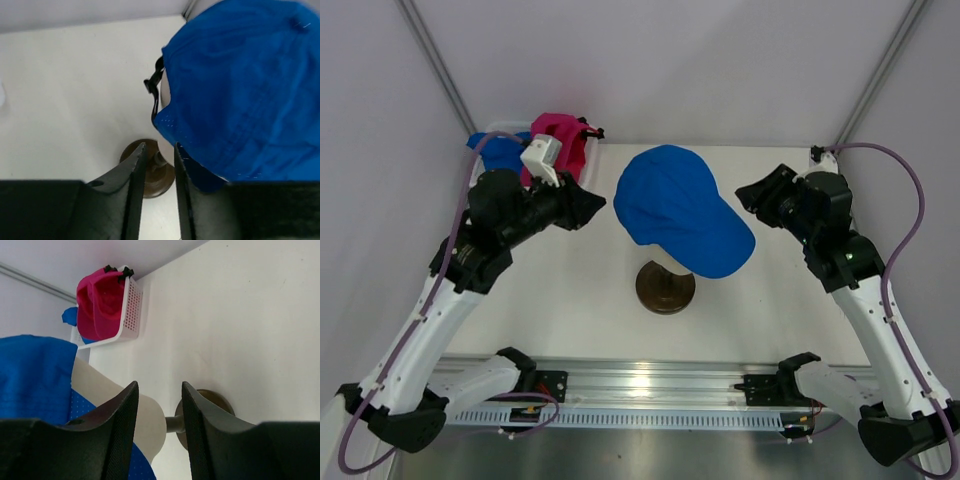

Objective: Stack the hats

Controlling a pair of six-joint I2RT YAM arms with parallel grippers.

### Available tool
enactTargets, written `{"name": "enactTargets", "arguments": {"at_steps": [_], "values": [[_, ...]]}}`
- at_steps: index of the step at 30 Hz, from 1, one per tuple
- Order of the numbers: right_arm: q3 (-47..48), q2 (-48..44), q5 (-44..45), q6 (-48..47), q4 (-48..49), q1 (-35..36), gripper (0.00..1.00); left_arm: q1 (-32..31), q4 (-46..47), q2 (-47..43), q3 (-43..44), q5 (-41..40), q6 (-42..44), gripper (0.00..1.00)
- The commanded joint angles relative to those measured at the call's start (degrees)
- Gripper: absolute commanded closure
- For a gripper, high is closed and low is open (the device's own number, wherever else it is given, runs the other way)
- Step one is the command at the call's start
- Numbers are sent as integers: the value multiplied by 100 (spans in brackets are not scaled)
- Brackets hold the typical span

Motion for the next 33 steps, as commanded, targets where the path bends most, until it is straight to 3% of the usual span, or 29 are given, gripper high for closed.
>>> {"name": "enactTargets", "arguments": {"at_steps": [1, 10, 25, 29, 33], "values": [[-29, -234, -67, -228, -22, 125, 57, -87, -351, 252, 26, 308, 78, 70], [-257, -498, 3, 43, -136, 775, 65, -236, -131, 1061, 385, 264, 122, 71], [-645, -1069, 372, 589, -303, 1180, 71, -236, -272, 1869, 1291, -237, 535, 69], [-557, -1139, 889, 344, -540, 1189, 68, -228, -281, 1992, 1362, -334, 614, 68], [-102, -1122, 1523, -122, -873, 1171, 54, -123, -316, 1984, 1301, -483, 641, 67]]}}
